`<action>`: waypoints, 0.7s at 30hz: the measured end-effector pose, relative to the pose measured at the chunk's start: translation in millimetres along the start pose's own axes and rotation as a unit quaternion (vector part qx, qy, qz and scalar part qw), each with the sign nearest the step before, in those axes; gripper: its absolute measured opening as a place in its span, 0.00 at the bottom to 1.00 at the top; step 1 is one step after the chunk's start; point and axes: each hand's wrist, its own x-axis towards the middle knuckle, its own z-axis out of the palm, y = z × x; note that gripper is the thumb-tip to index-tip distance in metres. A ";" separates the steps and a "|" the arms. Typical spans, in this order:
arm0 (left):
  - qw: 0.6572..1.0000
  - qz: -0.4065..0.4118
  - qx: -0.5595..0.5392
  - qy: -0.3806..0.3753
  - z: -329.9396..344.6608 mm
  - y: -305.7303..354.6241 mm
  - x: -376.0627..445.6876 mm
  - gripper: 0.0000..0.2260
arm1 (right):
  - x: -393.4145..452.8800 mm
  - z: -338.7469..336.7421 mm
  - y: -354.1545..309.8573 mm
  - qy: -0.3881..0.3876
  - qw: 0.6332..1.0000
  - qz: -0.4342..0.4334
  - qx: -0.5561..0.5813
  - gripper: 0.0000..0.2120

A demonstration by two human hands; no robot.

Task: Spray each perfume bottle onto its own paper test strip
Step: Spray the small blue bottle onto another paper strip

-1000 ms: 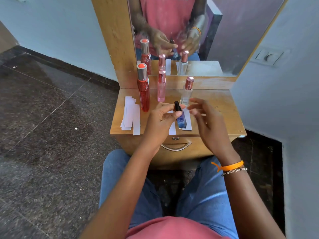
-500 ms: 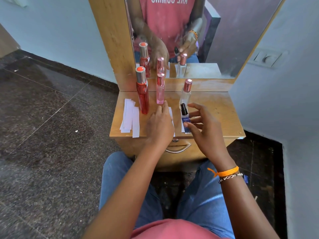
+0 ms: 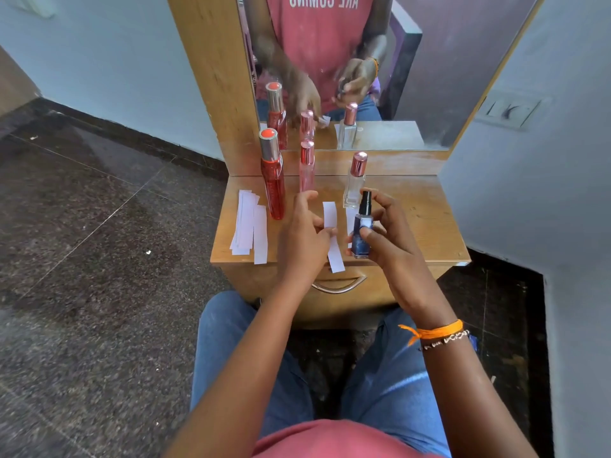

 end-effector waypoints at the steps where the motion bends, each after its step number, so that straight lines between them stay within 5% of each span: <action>1: 0.999 -0.026 -0.036 -0.011 -2.7 1.8 0.0 0.23 | 0.1 0.6 0.1 -0.003 0.999 0.011 0.037 0.21; 7: 0.996 -0.011 -0.078 -0.046 -18.7 8.2 -3.7 0.03 | 2.6 2.6 0.2 -0.030 0.975 0.055 0.215 0.22; 21: 0.992 -0.002 -0.108 -0.071 -28.3 14.2 -6.1 0.07 | 1.8 9.0 1.3 -0.074 0.933 0.063 0.347 0.19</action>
